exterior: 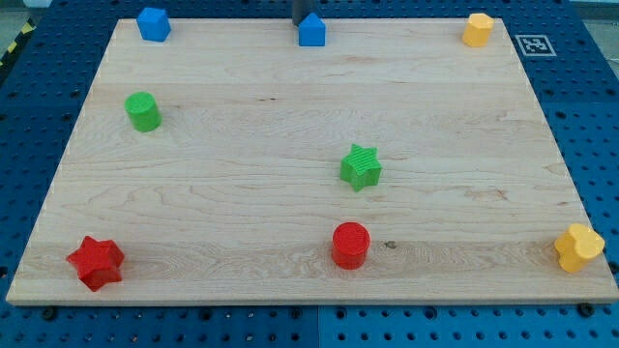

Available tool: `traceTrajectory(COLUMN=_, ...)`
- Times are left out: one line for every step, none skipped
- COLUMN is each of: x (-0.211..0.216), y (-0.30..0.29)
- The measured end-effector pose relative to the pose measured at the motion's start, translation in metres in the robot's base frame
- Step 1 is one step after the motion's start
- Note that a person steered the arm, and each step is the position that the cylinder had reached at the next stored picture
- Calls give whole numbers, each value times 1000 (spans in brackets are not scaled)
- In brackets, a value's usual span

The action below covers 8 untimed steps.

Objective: Move the green star to top center of the board

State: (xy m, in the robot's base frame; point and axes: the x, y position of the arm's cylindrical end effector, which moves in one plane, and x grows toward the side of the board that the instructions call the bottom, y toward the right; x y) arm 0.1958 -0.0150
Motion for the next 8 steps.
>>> traceTrajectory(x=25, y=0)
traceTrajectory(x=53, y=17)
traceTrajectory(x=81, y=34)
traceTrajectory(x=112, y=60)
traceTrajectory(x=152, y=92)
traceTrajectory(x=204, y=138)
traceTrajectory(x=252, y=152)
traceTrajectory(x=306, y=145)
